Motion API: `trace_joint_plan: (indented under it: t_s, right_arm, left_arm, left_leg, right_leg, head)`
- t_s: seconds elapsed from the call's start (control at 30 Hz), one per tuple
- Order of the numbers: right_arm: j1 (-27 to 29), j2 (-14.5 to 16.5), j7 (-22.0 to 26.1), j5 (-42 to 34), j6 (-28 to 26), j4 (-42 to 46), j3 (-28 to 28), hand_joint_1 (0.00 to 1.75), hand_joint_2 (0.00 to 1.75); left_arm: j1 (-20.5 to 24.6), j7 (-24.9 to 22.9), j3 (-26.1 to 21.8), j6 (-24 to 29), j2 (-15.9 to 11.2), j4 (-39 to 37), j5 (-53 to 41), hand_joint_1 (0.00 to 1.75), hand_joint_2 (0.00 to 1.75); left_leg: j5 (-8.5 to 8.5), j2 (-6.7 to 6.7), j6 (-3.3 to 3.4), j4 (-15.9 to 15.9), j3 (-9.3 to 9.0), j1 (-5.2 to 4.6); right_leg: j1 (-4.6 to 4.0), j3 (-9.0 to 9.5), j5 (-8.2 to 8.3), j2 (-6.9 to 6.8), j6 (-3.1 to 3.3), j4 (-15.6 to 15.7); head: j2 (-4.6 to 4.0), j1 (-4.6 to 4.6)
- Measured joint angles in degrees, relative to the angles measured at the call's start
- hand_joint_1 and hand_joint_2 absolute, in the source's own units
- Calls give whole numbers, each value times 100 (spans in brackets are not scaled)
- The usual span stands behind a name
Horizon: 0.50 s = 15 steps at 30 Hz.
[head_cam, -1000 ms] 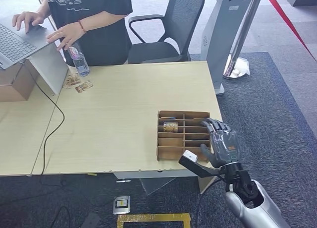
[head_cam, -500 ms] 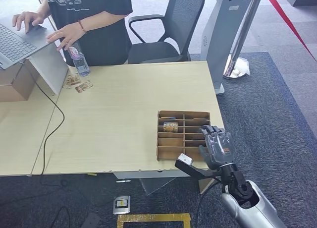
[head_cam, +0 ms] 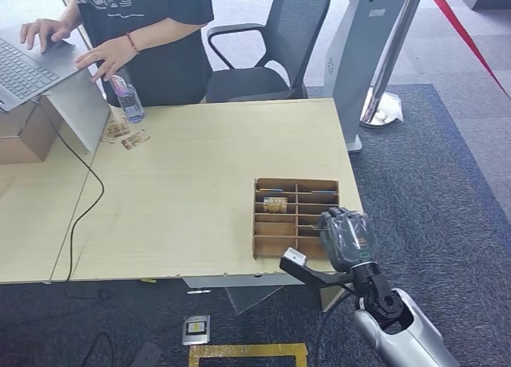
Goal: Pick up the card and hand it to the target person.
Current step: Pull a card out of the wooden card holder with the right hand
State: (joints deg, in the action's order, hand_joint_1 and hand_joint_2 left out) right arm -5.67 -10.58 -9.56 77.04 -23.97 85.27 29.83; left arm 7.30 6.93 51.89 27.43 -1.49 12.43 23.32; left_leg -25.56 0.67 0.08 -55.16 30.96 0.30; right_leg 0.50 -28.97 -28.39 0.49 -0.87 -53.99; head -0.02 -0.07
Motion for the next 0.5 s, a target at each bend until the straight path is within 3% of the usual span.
trace_joint_plan:
  t_s: [0.23, 0.5]
  right_arm:
    - [-38, 1, -62, 160, 85, -9, 21, 159, 175]
    - [-52, 1, -72, 189, 267, 37, 10, 161, 175]
  left_arm:
    - [-2, -4, 0, 1, 9, 0, 15, 0, 175]
    - [-1, -4, 1, -10, 9, 1, 4, 0, 175]
  left_leg:
    - [0, 0, 0, 0, 0, 0]
    - [0, 0, 0, 0, -2, 0]
  right_leg:
    - [0, 0, 0, 0, 0, 0]
    - [0, 0, 0, 1, 0, 0]
  head:
    - [0, 0]
    - [0, 0]
